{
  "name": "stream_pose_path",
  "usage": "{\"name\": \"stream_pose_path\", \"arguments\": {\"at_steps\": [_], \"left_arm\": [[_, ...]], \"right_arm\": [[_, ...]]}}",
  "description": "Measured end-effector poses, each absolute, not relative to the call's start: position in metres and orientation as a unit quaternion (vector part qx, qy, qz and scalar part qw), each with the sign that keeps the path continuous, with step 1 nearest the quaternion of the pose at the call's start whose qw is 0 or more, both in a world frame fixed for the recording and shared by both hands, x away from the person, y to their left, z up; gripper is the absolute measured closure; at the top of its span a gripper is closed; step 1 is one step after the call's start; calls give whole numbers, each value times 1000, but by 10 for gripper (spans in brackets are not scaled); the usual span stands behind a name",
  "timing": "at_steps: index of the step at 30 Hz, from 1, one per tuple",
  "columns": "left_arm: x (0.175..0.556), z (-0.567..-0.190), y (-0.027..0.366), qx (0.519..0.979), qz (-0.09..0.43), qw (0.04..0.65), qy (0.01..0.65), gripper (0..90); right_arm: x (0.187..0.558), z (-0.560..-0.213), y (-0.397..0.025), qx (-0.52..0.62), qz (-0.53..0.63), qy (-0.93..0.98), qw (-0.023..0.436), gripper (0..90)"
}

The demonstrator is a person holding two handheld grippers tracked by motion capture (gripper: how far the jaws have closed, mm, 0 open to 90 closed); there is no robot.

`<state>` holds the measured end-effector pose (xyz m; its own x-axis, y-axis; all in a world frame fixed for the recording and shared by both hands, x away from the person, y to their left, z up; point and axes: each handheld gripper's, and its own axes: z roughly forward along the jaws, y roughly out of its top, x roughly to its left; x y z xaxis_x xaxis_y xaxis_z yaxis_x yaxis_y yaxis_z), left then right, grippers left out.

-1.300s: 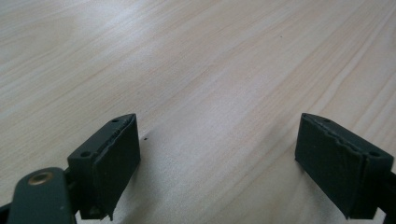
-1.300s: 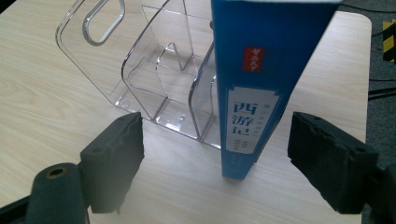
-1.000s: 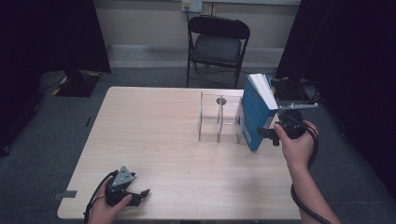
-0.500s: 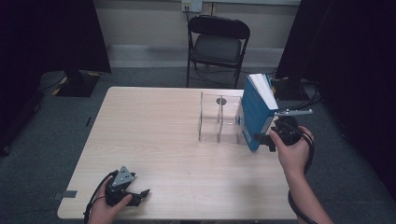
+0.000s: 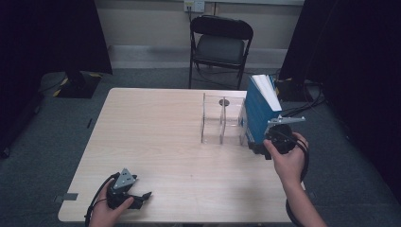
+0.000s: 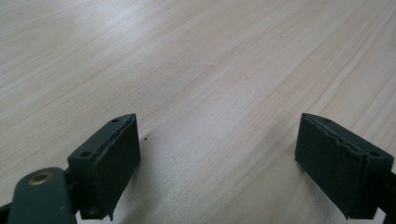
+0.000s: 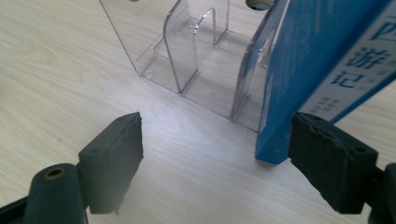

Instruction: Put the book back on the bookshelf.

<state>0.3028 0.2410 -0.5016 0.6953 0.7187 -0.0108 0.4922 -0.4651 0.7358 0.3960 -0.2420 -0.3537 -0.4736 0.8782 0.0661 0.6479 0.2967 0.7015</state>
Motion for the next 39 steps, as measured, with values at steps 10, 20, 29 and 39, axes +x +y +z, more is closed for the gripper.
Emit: {"name": "stream_pose_path", "arguments": {"at_steps": [10, 20, 29, 39], "left_arm": [[303, -502, 241, 842, 153, 372, 359, 136], [303, -502, 241, 842, 152, 372, 359, 136], [303, -502, 241, 842, 152, 372, 359, 136], [303, -502, 241, 842, 152, 372, 359, 136]], "right_arm": [[391, -364, -229, 468, 340, 800, 158, 174], [387, -375, -217, 446, 348, 811, 146, 174], [384, -386, -208, 429, 349, 822, 134, 174], [382, -398, -205, 424, 353, 825, 121, 174]]}}
